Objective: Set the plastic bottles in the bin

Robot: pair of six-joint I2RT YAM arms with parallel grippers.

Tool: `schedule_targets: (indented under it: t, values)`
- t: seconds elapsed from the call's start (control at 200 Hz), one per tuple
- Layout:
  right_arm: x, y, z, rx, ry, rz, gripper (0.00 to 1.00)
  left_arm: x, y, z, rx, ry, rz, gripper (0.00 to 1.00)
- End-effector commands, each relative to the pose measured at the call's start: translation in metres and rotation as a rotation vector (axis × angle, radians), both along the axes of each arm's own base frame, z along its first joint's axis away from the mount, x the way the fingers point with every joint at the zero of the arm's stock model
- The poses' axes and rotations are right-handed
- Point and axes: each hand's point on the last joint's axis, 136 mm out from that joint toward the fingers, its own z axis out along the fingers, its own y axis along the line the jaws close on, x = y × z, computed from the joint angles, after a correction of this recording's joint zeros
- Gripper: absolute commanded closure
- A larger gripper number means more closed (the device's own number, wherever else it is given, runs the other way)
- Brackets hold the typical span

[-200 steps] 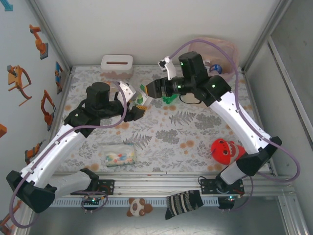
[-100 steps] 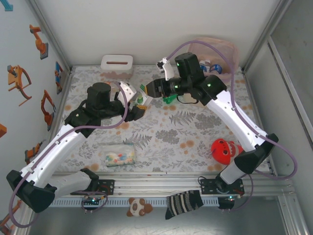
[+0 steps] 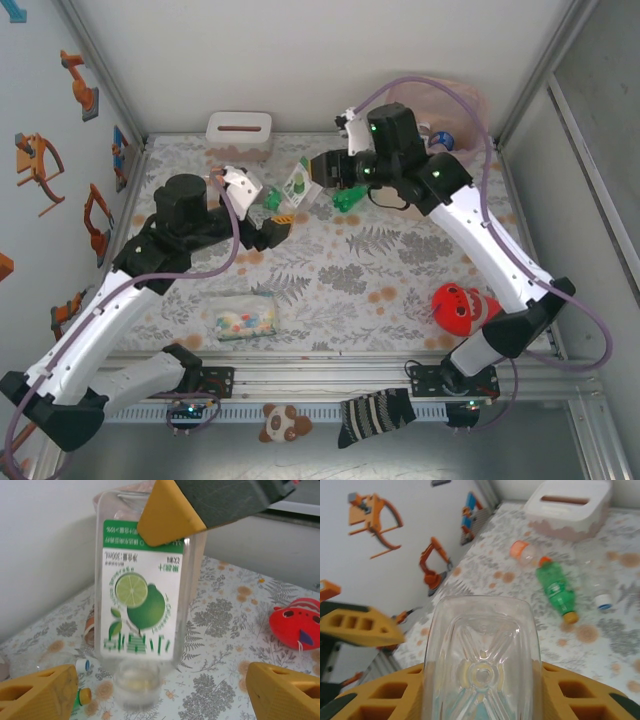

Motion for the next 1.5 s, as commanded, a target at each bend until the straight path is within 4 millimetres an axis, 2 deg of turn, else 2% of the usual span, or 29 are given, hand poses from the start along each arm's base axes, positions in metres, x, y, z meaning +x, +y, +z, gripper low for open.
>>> schedule_targets:
  t: [0.0,0.12,0.366,0.501,0.621,0.841,1.066,1.267,1.307,1.492]
  values:
    - [0.017,-0.041,0.047,-0.011,-0.168,-0.155,0.56,0.0,0.001,0.0,-0.013,-0.004,0.011,0.13]
    - [0.038,-0.08,0.065,-0.061,-0.252,-0.306,0.56,0.0,0.002,-0.004,-0.01,0.011,0.02,0.13]
    - [0.079,-0.175,0.104,-0.134,-0.376,-0.628,0.56,0.001,0.002,-0.012,-0.011,0.045,0.03,0.13]
    - [0.102,-0.219,0.112,-0.219,-0.423,-0.763,0.56,-0.002,0.001,-0.011,-0.023,0.054,0.022,0.13]
    - [0.126,-0.246,0.108,-0.281,-0.43,-0.832,0.56,-0.002,0.002,-0.013,-0.024,0.064,0.029,0.13]
    - [0.17,-0.285,0.086,-0.392,-0.408,-0.913,0.57,0.006,0.013,-0.023,0.023,0.094,0.109,0.13]
    - [0.204,-0.313,0.046,-0.526,-0.358,-0.945,0.57,0.016,0.032,-0.032,0.1,0.095,0.209,0.11]
    - [0.228,-0.324,0.007,-0.616,-0.307,-0.927,0.58,0.022,0.041,-0.039,0.127,0.131,0.242,0.0]
    - [0.231,-0.325,-0.002,-0.63,-0.294,-0.921,0.58,0.023,0.042,-0.04,0.125,0.141,0.248,0.04]
    - [0.239,-0.326,-0.046,-0.656,-0.216,-0.878,0.59,0.027,0.046,-0.043,0.119,0.178,0.262,0.04]
